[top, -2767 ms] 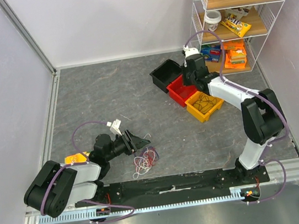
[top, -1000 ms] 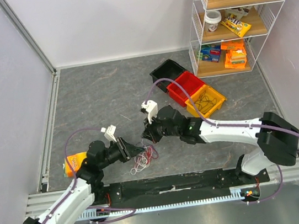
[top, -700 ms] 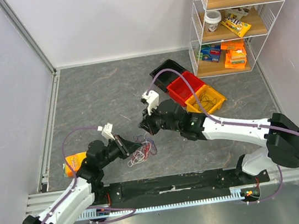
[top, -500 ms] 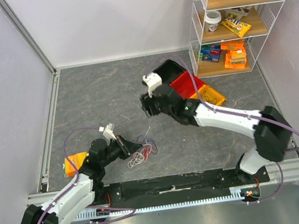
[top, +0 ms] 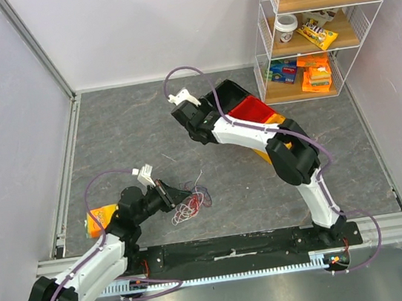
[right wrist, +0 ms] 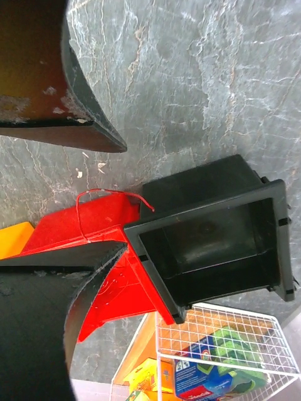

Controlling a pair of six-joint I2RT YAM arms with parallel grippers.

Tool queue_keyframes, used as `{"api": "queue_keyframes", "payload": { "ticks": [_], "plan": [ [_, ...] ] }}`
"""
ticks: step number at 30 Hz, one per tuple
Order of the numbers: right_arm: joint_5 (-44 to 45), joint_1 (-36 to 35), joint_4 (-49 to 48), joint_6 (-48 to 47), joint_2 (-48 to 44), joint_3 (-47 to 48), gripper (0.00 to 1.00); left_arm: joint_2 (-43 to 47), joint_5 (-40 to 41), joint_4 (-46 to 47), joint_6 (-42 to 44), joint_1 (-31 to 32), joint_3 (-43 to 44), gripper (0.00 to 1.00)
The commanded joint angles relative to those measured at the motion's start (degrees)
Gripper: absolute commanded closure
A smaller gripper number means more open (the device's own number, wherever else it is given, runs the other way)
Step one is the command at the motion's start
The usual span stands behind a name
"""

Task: Untangle the cables

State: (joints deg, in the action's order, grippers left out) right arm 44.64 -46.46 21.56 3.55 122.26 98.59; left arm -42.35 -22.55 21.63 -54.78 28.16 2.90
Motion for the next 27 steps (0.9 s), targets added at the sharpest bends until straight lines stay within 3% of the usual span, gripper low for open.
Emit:
{"api": "queue_keyframes", "payload": {
  "ticks": [1, 4, 7, 11, 19, 27],
  "plan": [
    [4.5, 1.0, 2.0, -0.7, 2.6, 4.3, 0.37, -1.1, 1.0, 3.3, -0.1, 0.1, -4.8, 0.86],
    [4.6, 1.7, 2.3, -0.3, 4.3, 4.9, 0.48, -1.8, 0.9, 3.8, 0.0, 0.1, -4.7, 0.86],
    [5.5, 1.7, 2.3, -0.4, 4.2, 4.9, 0.75, -1.9, 1.0, 4.0, 0.0, 0.1, -4.8, 0.86],
    [4.7, 2.2, 1.9, 0.4, 0.9, 3.1, 0.99, -1.9, 1.2, 4.1, 0.0, 0.1, -4.7, 0.86],
    [-13.0, 9.7, -4.9, 7.9, -15.2, -11.3, 1.0, -3.2, 0.8, 4.4, 0.1, 0.1, -4.3, 0.86],
    [-36.8, 22.9, -7.1, 17.3, -15.4, -17.0, 1.0, -2.5, 0.8, 4.4, 0.1, 0.3, -4.7, 0.86]
  ]
}}
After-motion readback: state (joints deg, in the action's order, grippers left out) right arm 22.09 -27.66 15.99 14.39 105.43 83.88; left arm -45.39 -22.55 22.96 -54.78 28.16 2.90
